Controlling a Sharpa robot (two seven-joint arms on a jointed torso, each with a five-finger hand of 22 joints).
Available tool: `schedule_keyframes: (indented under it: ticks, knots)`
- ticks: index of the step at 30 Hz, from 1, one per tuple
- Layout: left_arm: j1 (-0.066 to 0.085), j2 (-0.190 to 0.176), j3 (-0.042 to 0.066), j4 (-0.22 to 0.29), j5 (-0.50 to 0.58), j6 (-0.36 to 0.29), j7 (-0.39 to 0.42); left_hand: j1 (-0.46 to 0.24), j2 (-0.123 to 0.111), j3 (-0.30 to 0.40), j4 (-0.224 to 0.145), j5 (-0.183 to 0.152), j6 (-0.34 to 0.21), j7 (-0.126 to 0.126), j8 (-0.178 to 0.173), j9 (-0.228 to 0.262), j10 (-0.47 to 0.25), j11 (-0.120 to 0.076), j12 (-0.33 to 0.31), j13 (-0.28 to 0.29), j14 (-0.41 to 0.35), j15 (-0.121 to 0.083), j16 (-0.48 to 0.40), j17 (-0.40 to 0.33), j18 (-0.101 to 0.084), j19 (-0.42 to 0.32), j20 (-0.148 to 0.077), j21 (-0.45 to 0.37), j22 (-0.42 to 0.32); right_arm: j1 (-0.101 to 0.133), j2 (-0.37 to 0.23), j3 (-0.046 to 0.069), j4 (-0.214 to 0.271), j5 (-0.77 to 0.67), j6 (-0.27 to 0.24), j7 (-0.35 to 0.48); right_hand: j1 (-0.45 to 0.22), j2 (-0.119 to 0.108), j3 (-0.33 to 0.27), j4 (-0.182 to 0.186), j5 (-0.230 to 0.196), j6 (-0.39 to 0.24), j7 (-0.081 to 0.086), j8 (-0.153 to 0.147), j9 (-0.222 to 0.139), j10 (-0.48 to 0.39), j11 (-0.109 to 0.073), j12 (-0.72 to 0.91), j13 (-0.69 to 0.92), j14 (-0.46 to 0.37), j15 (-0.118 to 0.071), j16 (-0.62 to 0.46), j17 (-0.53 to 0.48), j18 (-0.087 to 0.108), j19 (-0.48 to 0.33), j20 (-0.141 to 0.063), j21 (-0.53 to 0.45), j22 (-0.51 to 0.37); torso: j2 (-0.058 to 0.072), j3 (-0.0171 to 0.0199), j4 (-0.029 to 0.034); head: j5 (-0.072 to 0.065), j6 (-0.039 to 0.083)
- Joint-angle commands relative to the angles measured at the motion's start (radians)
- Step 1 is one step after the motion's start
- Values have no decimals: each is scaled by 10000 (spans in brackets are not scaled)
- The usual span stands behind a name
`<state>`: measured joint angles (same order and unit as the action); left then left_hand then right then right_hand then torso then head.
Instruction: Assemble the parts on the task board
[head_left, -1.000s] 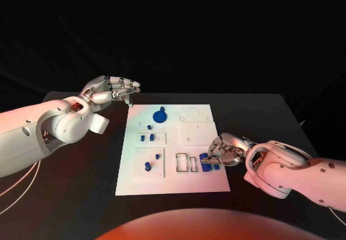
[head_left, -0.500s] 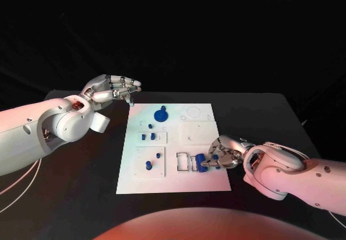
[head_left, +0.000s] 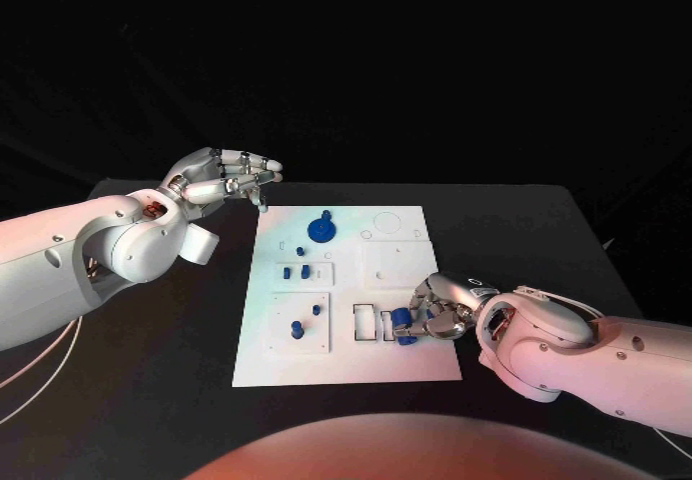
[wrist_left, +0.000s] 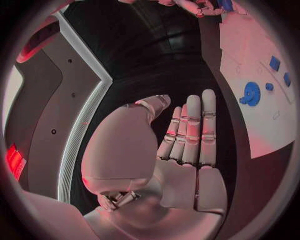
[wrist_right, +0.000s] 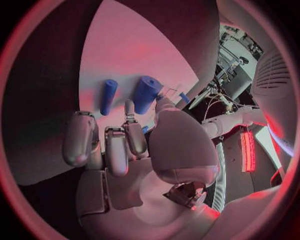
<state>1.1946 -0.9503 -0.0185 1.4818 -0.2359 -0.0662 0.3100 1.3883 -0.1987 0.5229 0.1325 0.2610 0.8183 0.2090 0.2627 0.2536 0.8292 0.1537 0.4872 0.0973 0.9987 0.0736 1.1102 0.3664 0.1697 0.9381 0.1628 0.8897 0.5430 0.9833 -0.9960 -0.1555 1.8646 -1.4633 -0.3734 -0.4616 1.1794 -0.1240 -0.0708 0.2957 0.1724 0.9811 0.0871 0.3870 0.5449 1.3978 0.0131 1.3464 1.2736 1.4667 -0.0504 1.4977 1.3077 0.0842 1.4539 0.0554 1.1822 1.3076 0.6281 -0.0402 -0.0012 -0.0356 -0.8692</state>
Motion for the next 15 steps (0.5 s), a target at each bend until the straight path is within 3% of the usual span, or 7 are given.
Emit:
schedule_keyframes:
  ticks: [1,7,11,15]
  knots:
    - [4,14,5,26,-24,205,41,68,12,-45,-41,32,-60,62,61,-15,-99,-2,51,-15,-79,8,-45,15,148,-28,28,-66,-16,-21,61,-3,-31,-276,165,-141,-339,114,-307,12,71,-11,-51,109,53,0,-64,-83,31,672,-82,67,675,-123,42,-55,35,1429,10,-22,-3,-2,31]
    - [4,24,5,27,-46,233,33,77,10,-45,-48,31,-61,62,63,-15,-101,-1,53,-15,-81,7,-44,15,148,-28,27,-65,-15,-34,182,-3,-148,-396,285,-181,-267,158,-315,-13,78,-11,-59,132,65,-1,-68,-94,31,677,-85,76,701,-123,42,-57,35,1434,3,-9,21,-4,9]
    - [4,16,5,28,-50,237,28,77,10,-45,-48,31,-61,62,63,-15,-101,-1,53,-15,-81,7,-44,15,148,-28,27,-65,-15,-45,234,-4,-199,-462,379,-196,92,216,-337,-33,64,-32,-68,183,93,12,-78,-105,62,682,-94,87,731,-126,47,-65,45,1452,-4,-4,24,17,4]
    - [4,8,5,33,-52,234,23,77,10,-45,-48,31,-61,62,63,-15,-101,-1,53,-15,-81,7,-44,15,148,-28,27,-65,-15,-50,270,-4,-241,-758,628,-266,904,187,-344,-74,51,-94,-62,222,108,10,-76,-144,92,682,-95,90,744,-128,46,-71,33,1474,-12,-8,3,21,-3]
